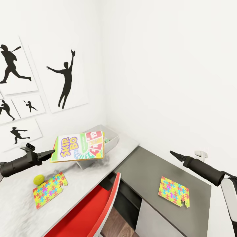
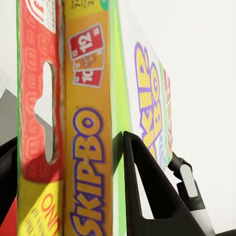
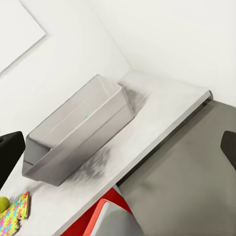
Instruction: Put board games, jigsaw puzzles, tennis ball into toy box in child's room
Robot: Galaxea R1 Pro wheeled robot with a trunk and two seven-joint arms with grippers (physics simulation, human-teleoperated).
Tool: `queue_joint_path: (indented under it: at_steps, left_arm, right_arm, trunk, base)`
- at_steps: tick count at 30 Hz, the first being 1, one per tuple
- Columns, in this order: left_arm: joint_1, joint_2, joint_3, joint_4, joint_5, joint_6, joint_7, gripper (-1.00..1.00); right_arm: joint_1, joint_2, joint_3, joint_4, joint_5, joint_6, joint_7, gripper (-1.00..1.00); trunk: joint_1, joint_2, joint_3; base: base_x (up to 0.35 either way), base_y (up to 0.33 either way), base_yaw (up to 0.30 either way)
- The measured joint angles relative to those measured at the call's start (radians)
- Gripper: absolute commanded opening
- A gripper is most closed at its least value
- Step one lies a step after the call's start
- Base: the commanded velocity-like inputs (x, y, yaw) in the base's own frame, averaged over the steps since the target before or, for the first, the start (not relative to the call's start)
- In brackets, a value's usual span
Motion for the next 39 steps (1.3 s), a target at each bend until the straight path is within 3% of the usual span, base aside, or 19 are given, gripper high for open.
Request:
queue_joint_path:
  at_steps: [6, 16, 23, 39]
  left_arm:
    - [0.000, 0.000, 0.000, 0.000, 0.000, 0.000, 0.000, -1.00]
    - [0.000, 0.000, 0.000, 0.000, 0.002, 0.000, -0.001, -1.00]
    - [0.000, 0.000, 0.000, 0.000, 0.001, 0.000, -0.001, -1.00]
    - [0.000, -0.002, 0.000, 0.000, 0.002, 0.000, -0.001, -1.00]
  right_arm:
    - [0.000, 0.000, -0.003, 0.000, -0.010, 0.001, 0.000, 1.00]
    - [0.000, 0.000, 0.001, -0.001, -0.012, -0.002, 0.000, 1.00]
    - [0.000, 0.000, 0.001, -0.001, -0.012, -0.007, 0.001, 1.00]
    - [0.000, 0.000, 0.001, 0.000, -0.012, -0.011, 0.024, 1.00]
  trunk:
    - [0.000, 0.000, 0.002]
    - [0.000, 0.000, 0.013]
    - [0.000, 0.000, 0.019]
    - [0.000, 0.000, 0.020]
  base:
    - [0.000, 0.000, 0.045]
    - [0.000, -0.118, 0.204]
    - [0.049, 0.069, 0.234]
    - [0.038, 0.006, 0.012]
